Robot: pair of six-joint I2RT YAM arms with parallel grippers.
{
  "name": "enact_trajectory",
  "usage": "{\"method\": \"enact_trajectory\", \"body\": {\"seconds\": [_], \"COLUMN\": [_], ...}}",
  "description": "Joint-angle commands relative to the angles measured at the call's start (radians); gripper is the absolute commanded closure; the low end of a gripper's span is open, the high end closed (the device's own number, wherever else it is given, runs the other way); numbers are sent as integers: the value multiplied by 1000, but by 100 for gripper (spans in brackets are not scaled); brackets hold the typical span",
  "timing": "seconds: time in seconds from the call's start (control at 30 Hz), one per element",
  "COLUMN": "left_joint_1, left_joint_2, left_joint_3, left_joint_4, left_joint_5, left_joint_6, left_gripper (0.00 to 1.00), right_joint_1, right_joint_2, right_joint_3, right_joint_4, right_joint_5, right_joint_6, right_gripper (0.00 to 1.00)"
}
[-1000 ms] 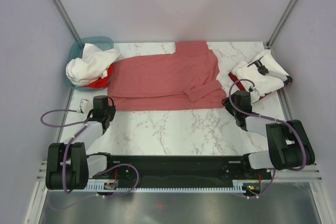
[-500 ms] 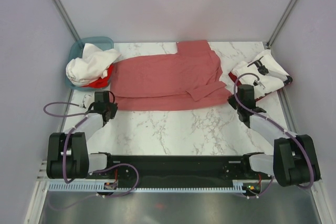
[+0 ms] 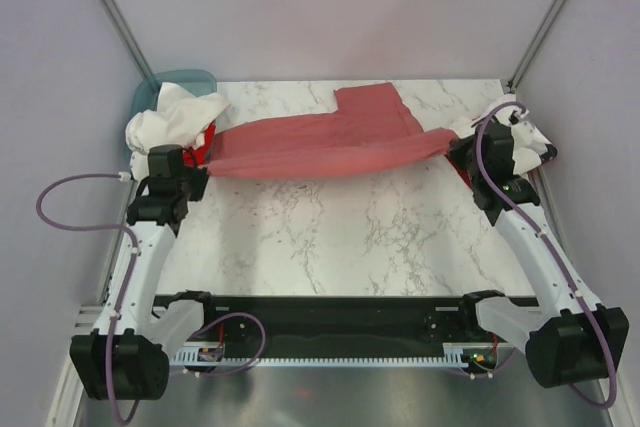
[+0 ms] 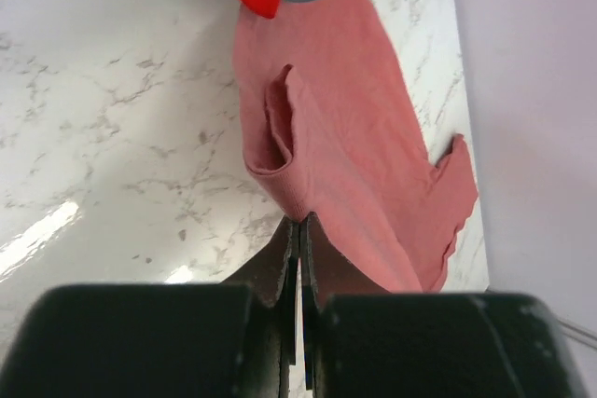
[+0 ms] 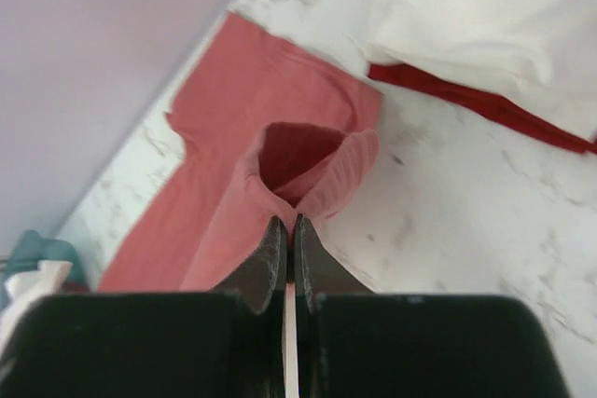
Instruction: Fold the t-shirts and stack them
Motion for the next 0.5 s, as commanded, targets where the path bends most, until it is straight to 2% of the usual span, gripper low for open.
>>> {"method": "enact_trajectory", "body": {"seconds": [0.0, 0.3, 0.47], "left_joint_1": [1, 3, 1], "left_joint_2": [-38, -302, -437], "left_joint_3": [-96, -305, -359], "left_joint_4": [-108, -130, -208], "left_joint_5": [-26, -10, 3], "left_joint_6": [10, 21, 24], "left_gripper": [98, 98, 98], "right_joint_1": [-4, -3, -4], "right_joint_2": [-51, -350, -462], "right_joint_3": [-128, -391, -411], "right_joint_4": [-96, -124, -252], "right_joint_5": [18, -6, -2], "right_joint_6": [1, 8, -15], "right_gripper": [100, 100, 100]}}
